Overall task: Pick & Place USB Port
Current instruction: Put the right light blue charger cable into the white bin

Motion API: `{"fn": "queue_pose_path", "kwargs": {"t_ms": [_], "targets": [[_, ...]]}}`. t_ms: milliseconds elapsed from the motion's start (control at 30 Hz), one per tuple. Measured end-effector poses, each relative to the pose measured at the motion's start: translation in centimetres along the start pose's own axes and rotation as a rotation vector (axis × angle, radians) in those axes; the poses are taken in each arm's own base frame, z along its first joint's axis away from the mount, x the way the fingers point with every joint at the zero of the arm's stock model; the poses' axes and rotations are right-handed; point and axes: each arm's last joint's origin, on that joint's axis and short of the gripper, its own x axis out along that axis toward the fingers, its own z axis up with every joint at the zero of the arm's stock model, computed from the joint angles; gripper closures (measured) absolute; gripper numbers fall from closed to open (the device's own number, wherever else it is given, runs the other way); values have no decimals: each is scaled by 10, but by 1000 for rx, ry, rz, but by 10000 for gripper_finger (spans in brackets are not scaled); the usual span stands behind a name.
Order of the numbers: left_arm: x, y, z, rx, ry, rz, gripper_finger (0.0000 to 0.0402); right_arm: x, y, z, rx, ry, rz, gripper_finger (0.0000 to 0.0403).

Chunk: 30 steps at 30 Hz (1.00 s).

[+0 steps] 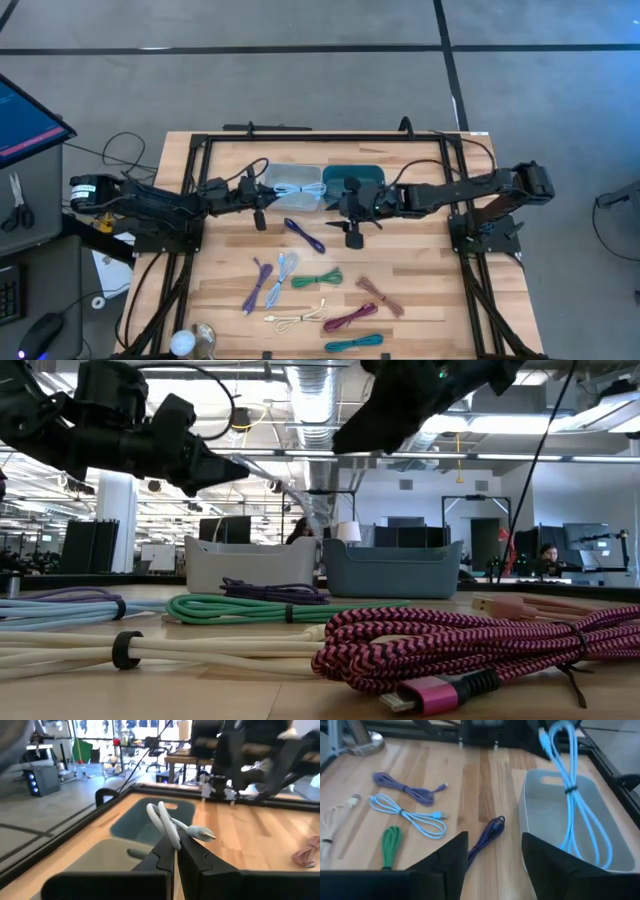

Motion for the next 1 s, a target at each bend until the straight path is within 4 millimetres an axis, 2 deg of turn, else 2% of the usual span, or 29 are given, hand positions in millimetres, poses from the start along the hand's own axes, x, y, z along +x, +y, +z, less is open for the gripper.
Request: {"fn": "queue_pose_path", "kwargs": {"t_ms": [267,400,500,633,767,1000], "targets": [[-14,25,-21,-67,70,106,395,-54,5,12,13,12,28,239],[-20,30,-28,-101,92,129,395,-78,8,16,6,-3,47,255],[-21,30,-29,-103,95,126,395,-89,10,20,3,-37,57,267],[-21,31,-29,-102,94,144,390,-96,10,22,4,-59,59,280],[-22,34,-30,-111,94,239,372,-96,10,21,3,-50,59,284],[-21,34,-35,-117,132,259,313,-93,10,19,0,-26,60,279]]}}
